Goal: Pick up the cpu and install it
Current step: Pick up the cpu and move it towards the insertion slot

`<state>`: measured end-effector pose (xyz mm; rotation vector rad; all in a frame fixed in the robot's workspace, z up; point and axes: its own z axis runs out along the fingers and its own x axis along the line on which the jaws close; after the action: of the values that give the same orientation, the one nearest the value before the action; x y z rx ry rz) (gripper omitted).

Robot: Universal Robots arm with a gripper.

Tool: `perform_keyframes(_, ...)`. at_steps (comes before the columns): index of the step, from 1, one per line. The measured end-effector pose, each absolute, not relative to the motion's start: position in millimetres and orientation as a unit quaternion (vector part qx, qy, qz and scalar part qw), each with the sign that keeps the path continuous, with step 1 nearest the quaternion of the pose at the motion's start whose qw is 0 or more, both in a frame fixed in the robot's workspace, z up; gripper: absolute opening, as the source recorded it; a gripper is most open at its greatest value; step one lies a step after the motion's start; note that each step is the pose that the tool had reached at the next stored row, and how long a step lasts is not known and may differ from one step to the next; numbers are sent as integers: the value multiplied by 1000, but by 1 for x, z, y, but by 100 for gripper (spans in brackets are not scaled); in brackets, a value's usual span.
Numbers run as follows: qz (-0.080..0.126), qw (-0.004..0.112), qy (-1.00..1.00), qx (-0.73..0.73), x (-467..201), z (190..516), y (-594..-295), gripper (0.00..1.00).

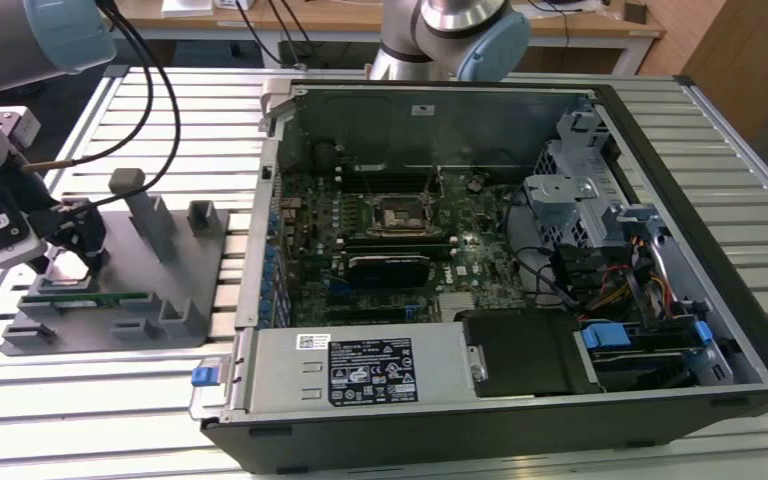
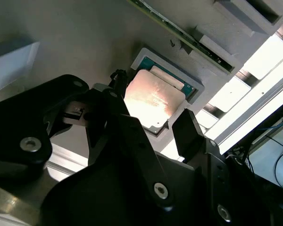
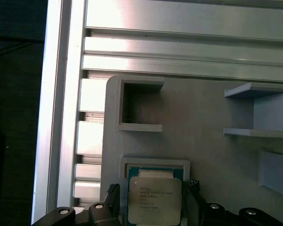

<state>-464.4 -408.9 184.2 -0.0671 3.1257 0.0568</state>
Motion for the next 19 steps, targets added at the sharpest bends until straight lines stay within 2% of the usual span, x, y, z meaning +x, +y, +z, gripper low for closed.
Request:
perform_keyframes(8, 17, 7, 1000, -21, -464, 183, -409, 65)
perform_keyframes(9, 17, 7, 1000, -21, -464, 183, -409, 64)
perform_keyframes(10, 18, 7, 1000, -21, -464, 183, -409, 57)
perform_keyframes(19, 17, 8, 1000, -21, -464, 185, -409, 57)
